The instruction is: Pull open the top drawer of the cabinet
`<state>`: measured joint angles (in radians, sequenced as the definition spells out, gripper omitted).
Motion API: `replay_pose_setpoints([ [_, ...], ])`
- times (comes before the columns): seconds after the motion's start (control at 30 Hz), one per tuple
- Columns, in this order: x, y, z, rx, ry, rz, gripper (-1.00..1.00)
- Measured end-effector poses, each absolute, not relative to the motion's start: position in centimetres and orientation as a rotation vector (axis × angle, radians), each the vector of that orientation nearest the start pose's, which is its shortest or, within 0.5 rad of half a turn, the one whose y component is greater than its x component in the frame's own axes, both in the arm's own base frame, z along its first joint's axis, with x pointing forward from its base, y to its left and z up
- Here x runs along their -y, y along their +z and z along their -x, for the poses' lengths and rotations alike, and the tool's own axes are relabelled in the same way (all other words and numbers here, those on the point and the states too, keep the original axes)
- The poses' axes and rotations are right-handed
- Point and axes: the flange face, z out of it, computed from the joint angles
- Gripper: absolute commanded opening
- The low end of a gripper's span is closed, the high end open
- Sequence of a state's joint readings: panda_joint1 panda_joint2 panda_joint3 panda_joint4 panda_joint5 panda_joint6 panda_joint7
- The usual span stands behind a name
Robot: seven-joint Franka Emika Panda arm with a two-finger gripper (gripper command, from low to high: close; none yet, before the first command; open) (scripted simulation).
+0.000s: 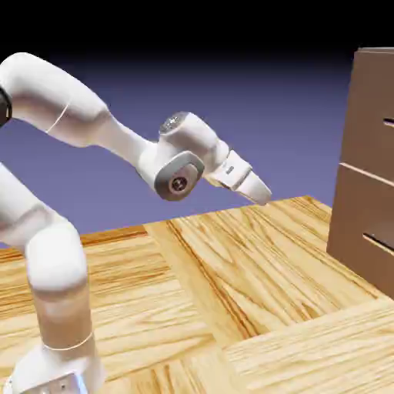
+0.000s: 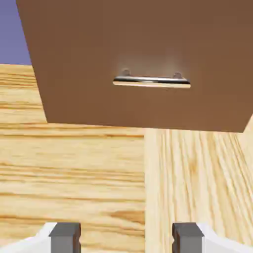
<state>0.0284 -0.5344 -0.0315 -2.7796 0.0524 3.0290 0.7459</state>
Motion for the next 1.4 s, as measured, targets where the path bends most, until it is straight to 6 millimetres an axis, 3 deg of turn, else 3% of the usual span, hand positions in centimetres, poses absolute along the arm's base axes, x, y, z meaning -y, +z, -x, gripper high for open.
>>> replay_pose_setpoints([
  [0.2, 5.9, 44.4, -44.6, -1.412, -0.783, 2.17, 0.0],
  [0.5, 14.2, 40.5, -49.9, -1.88, -0.561, 1.722, 0.0],
  [0.87, 22.6, 37.2, -54.3, -2.205, -0.507, 1.151, 0.0],
  [1.17, 26.4, 38.6, -58.1, -2.22, -0.605, 0.763, 0.0],
  [1.4, 25.7, 42.4, -62.2, -2.081, -0.694, 0.576, 0.0],
])
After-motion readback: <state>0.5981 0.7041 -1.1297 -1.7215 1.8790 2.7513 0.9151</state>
